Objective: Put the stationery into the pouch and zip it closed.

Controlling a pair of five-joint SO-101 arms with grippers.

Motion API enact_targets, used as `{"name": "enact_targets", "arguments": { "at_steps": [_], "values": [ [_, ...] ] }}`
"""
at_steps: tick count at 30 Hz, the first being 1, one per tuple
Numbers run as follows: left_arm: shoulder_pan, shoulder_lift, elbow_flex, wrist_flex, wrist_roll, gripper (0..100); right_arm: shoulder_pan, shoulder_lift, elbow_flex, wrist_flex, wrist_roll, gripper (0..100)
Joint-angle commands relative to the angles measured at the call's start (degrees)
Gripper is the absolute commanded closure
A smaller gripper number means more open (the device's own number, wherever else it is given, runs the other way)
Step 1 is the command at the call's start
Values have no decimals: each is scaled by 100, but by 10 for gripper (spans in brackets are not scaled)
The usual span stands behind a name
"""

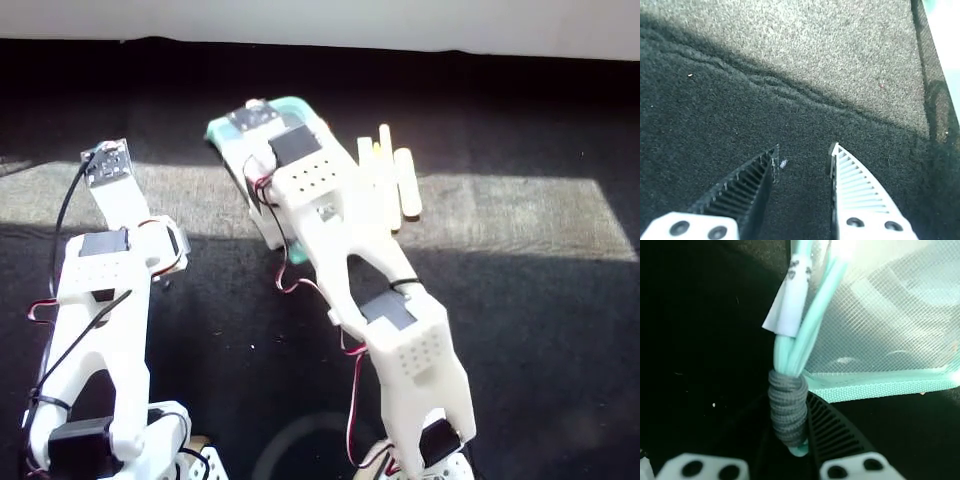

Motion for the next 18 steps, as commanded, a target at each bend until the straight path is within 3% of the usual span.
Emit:
{"name": "enact_targets", "arguments": {
  "at_steps": [1, 5, 18],
  "values": [
    [-13, -48, -57, -105, -62, 822, -40, -734, 1077, -347, 70, 976],
    [-13, -48, -57, -97, -62, 822, -40, -884, 2044, -593, 70, 896],
    [-13, -48, -31, -79, -53, 822, -40, -2598, 2545, -462, 79, 952]
  ]
}}
